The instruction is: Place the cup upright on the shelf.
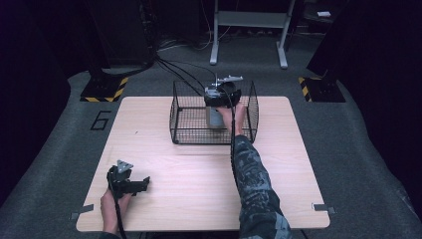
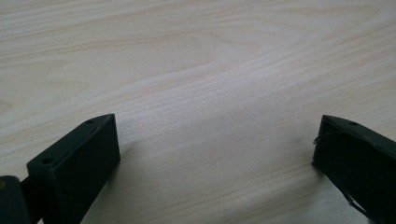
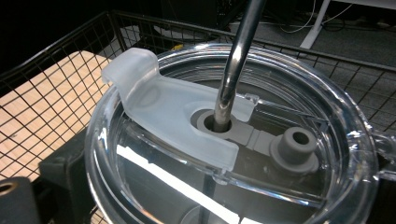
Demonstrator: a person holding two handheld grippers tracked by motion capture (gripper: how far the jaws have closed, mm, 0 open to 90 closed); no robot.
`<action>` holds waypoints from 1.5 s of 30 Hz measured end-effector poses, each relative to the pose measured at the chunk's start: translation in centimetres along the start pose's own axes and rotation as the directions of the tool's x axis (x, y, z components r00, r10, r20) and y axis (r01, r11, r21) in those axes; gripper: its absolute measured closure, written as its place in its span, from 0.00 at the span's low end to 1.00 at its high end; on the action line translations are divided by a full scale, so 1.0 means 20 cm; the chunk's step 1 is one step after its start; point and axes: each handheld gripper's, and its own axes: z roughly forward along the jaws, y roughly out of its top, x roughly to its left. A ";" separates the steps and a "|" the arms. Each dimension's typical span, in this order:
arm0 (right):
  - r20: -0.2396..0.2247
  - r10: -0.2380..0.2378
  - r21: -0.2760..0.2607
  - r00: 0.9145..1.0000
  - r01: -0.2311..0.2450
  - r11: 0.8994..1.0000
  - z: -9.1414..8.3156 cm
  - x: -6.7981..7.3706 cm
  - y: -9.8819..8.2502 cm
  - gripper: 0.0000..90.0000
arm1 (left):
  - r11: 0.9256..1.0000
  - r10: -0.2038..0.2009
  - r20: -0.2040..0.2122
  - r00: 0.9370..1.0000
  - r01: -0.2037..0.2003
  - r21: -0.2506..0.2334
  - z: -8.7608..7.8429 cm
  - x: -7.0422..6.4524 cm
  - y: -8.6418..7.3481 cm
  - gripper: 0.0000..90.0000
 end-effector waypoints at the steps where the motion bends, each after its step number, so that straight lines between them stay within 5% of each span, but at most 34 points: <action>1: 0.000 0.004 0.007 1.000 -0.004 1.000 0.01 0.00 0.00 0.04 | 1.000 0.000 0.000 1.000 0.000 0.000 0.00 0.00 0.00 0.00; 18: 0.009 -0.005 0.031 1.000 0.005 0.999 0.05 -0.01 -0.05 0.04 | 1.000 0.000 0.000 1.000 0.000 0.002 0.00 0.00 0.00 0.00; 45: -0.025 -0.048 0.038 0.999 0.049 0.998 -0.01 -0.02 -0.11 0.04 | 1.000 -0.019 0.000 1.000 0.019 -0.009 0.00 -0.01 0.00 0.00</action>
